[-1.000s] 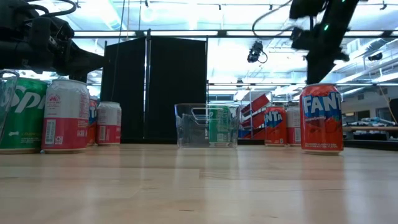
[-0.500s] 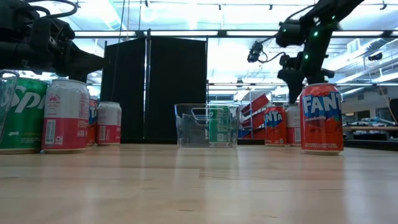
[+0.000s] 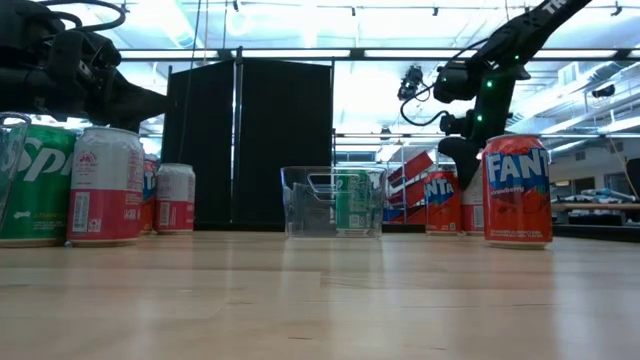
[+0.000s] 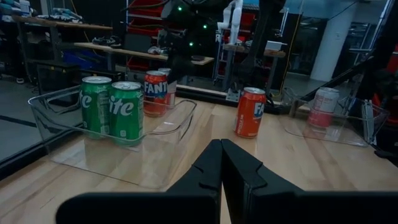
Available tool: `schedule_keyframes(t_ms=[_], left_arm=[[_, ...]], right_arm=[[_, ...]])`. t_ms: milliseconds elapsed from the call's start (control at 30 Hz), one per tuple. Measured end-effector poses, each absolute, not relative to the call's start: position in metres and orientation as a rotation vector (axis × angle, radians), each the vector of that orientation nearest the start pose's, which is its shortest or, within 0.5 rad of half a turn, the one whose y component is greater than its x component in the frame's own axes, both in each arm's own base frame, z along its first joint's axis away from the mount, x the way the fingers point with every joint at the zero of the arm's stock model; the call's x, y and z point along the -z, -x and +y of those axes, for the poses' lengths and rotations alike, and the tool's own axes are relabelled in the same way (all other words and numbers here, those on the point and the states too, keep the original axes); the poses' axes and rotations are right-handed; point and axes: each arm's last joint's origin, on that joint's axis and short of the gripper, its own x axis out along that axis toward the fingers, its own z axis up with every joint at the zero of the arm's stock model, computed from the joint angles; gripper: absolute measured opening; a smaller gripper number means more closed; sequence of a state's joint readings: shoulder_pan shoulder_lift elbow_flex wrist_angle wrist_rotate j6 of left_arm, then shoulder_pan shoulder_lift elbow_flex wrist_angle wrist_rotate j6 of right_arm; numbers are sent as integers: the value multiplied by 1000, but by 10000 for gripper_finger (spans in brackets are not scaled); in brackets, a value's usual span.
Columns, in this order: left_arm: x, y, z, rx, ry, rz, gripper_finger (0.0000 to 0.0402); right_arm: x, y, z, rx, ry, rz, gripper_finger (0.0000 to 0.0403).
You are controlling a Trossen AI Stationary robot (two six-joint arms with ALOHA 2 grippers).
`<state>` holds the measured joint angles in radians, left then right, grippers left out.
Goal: Sort soda cans
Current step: Put the top right pink and white soda can into the bottom right transparent bin
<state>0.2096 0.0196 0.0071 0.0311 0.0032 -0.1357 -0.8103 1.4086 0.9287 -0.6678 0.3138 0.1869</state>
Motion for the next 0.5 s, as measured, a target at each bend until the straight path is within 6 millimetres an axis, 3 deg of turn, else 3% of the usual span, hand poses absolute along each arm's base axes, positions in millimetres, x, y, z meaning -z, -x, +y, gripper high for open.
schedule_keyframes(t_ms=[200,367,500], left_arm=[[-167,-96,20,-205,133,-32,11],[-167,-96,20,-205,133,-32,11],[-167,-96,20,-204,133,-32,11]], right_arm=[[-219,-172,-200,1093,-456,1048,270],[-224,-167,-195,1041,-474,1065,269],[-254,-160,-182,1033,-507,1068,269]])
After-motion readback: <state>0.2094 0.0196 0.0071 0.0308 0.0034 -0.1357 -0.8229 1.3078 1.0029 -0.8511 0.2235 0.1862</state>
